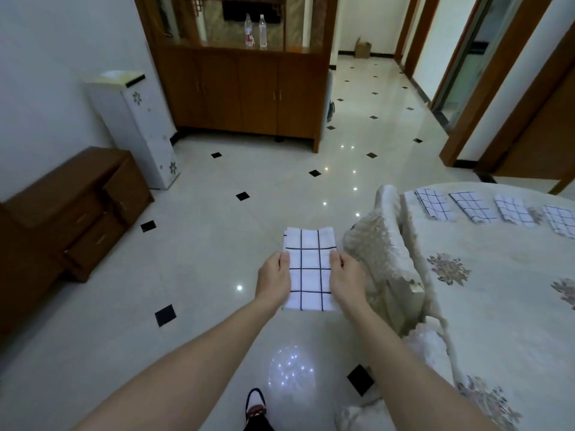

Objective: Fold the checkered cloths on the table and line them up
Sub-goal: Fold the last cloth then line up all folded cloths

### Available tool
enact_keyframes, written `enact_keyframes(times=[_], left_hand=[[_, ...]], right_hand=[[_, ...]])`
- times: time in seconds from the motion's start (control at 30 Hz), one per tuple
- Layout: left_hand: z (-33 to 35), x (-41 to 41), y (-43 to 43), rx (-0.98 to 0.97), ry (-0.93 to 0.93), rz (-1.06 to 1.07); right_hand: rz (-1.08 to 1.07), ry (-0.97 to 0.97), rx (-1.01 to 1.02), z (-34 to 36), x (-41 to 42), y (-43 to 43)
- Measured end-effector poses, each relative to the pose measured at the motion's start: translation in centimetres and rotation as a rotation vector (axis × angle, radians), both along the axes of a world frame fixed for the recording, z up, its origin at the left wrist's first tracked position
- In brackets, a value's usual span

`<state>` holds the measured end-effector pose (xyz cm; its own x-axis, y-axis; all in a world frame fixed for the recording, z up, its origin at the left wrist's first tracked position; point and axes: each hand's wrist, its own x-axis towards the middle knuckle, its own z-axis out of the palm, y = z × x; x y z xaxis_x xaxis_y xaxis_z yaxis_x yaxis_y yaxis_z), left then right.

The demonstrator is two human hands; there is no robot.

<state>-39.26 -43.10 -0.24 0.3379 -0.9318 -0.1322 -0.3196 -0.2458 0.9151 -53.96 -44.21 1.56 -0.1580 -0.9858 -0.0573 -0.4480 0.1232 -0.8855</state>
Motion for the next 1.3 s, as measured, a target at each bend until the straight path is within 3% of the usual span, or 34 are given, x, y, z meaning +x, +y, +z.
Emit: enact_keyframes(times=[0.3,0.6,0.93,1.3], left_hand=[[0.4,9.1,-14.5,0.009,0.033,0.007],[0.0,13.3,-26.4,0.003,0.024,-0.051],[-1.6,12.3,-41.2,0.044,0.034,-0.087],[-0.4,5.2,-63.5,0.032,-0.021,-0.184]], right_hand=[[-0.009,0.082,0.026,0.4,9.1,-14.3],[-0.046,0.024,0.016,0.2,13.0,-25.7],[-0.086,-0.019,0.044,-1.4,12.0,-39.9],[-0.193,-0.092,0.037,-1.9,5.0,-61.2]])
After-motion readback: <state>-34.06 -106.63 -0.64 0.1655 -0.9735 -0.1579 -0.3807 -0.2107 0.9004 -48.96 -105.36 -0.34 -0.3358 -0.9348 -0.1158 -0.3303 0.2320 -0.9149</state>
